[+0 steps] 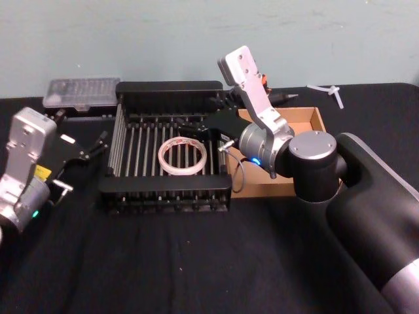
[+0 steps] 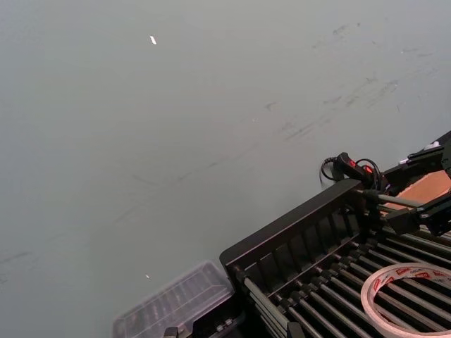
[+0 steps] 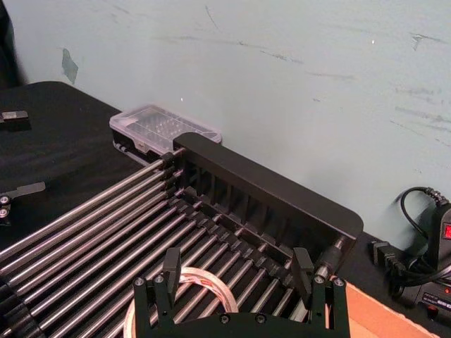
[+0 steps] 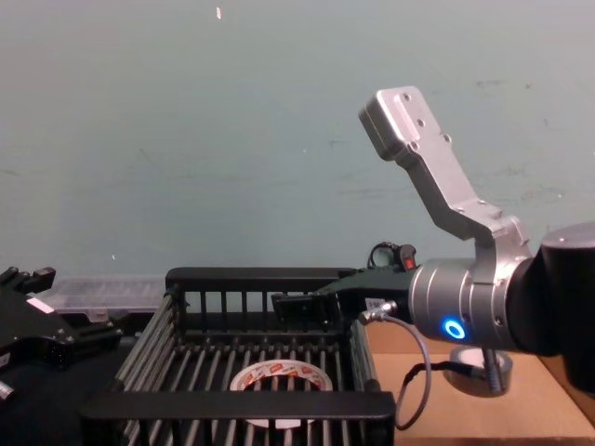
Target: Pick up the white tape and place it into the black box , Pick up the silver tape and place it into the brown box.
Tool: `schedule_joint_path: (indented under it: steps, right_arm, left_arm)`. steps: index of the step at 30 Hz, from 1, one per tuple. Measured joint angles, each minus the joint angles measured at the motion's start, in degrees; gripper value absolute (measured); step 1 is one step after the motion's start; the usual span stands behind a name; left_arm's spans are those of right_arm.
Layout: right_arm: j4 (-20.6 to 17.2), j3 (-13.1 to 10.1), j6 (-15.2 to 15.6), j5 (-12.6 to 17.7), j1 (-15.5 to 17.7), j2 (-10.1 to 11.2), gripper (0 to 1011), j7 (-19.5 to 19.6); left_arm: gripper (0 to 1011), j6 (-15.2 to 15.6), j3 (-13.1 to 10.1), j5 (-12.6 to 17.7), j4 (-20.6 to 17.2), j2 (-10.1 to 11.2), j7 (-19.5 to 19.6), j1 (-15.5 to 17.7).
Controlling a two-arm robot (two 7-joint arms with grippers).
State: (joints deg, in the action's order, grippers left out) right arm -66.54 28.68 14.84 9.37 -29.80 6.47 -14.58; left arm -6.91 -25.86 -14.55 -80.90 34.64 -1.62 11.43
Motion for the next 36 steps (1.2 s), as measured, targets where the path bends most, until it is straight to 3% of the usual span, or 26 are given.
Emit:
schedule_joint_path:
  steps: [6, 12, 22, 28, 36]
  right_arm:
    - [-1.38, -0.86, -0.22, 0.15, 0.79, 0.34, 1002, -1.32]
    - [-5.42, -2.73, -0.20, 0.86, 2.93, 2.18, 1002, -3.18]
    - [-14.61, -7.10, -1.05, 3.68, 8.77, 8.01, 1002, -5.24]
    - [-20.40, -11.95, -3.25, 6.03, 14.12, 11.08, 1002, -3.13]
    - [-24.19, -16.83, -7.09, 6.64, 20.58, 12.23, 1002, 1.02]
  left_arm:
    - [1002, 0.00, 0.00, 0.00, 0.00, 0.00, 0.00, 0.00]
    - [1001, 0.00, 0.00, 0.00, 0.00, 0.00, 0.00, 0.00]
    - [1001, 0.00, 0.00, 0.00, 0.00, 0.00, 0.00, 0.00]
    - [1001, 0.00, 0.00, 0.00, 0.00, 0.00, 0.00, 0.00]
    - [1001, 0.00, 0.00, 0.00, 0.00, 0.00, 0.00, 0.00]
